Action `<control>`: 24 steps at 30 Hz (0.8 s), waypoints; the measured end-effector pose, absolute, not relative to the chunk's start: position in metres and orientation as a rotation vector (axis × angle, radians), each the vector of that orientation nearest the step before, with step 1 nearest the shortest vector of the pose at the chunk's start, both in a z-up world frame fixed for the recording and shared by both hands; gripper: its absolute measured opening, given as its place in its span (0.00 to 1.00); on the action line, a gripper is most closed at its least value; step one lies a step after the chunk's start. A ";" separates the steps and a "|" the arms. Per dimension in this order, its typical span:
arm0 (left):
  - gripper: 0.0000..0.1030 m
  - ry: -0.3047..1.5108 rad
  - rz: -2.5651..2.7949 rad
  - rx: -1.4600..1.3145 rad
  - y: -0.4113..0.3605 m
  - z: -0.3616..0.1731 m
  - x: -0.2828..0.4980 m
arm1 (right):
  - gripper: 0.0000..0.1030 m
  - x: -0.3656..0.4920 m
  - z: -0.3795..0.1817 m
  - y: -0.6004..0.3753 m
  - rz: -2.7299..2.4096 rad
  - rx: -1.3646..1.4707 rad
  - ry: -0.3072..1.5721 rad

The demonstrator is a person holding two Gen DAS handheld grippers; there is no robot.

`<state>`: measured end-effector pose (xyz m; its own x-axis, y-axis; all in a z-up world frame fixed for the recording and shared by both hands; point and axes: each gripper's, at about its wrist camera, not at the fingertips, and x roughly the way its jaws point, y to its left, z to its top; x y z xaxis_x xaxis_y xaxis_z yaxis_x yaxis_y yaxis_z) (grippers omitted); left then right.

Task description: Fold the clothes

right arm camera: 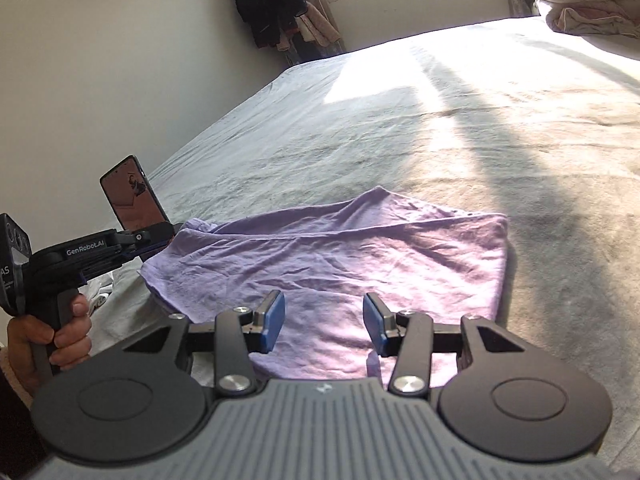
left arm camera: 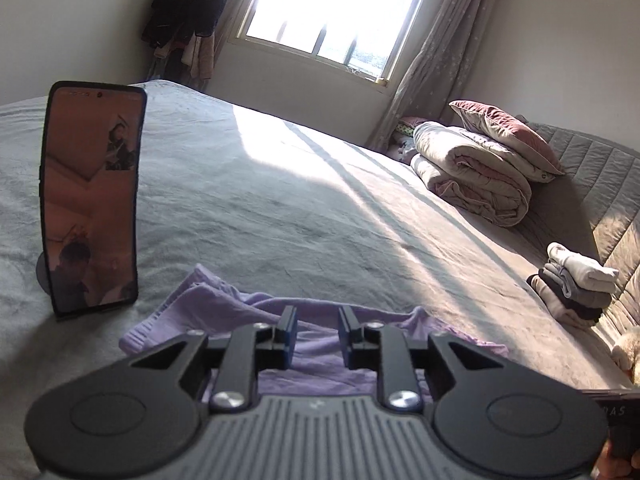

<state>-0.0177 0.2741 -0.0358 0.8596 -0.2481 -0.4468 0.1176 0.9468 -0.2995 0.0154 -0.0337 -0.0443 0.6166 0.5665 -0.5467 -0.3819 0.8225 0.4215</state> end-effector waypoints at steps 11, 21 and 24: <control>0.31 0.588 -0.468 -0.019 0.173 -0.057 -0.020 | 0.45 0.004 -0.074 -0.118 0.455 0.511 0.817; 0.48 0.590 -0.623 0.127 0.119 -0.063 -0.039 | 0.32 0.008 -0.093 -0.143 0.550 0.840 0.947; 0.49 0.583 -0.659 0.174 0.107 -0.061 -0.046 | 0.21 0.008 -0.097 -0.144 0.541 0.872 0.966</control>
